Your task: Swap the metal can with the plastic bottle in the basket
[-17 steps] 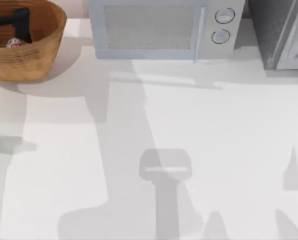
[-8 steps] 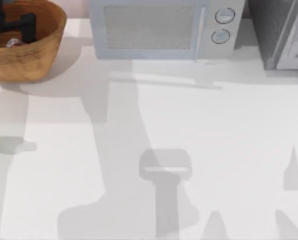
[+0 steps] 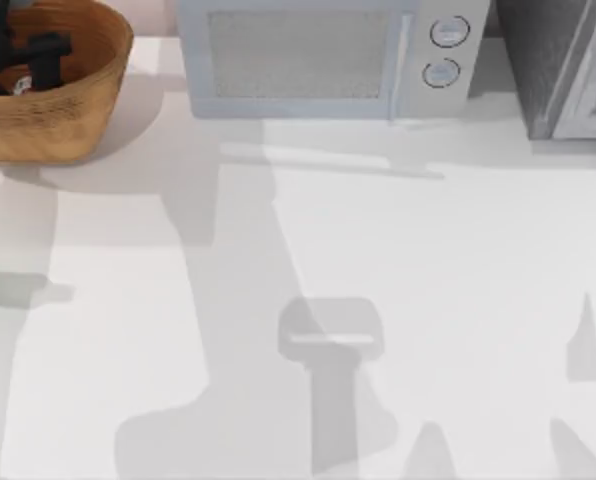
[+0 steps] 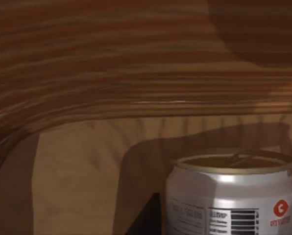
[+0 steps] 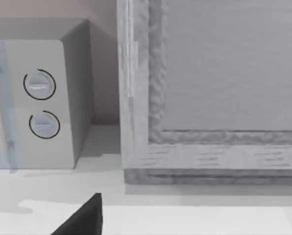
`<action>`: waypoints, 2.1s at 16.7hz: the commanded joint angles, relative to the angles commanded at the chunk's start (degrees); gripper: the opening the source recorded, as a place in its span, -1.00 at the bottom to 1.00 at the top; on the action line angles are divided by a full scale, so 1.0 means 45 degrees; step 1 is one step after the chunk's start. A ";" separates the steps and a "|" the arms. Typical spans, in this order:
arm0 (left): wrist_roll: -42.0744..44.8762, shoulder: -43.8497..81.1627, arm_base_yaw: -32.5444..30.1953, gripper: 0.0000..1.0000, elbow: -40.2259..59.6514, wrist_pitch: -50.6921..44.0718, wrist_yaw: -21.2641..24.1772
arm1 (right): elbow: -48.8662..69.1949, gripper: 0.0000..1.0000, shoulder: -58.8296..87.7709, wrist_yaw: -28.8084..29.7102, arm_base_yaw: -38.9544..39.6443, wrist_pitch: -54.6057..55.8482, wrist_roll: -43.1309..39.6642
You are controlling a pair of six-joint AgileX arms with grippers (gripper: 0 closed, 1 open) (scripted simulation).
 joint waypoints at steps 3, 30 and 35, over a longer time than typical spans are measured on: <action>0.0000 0.0000 0.0000 -0.51 0.0000 0.0000 0.0000 | 0.0000 1.00 0.0000 0.0000 0.0000 0.0000 0.0000; -0.0634 -1.1523 -0.0733 -1.00 -1.0525 0.4240 -0.0602 | 0.0000 1.00 0.0000 0.0000 0.0000 0.0000 0.0000; -0.0722 -1.8587 -0.1093 -1.00 -1.6991 0.7224 -0.1265 | 0.0000 1.00 0.0000 0.0000 0.0000 0.0000 0.0000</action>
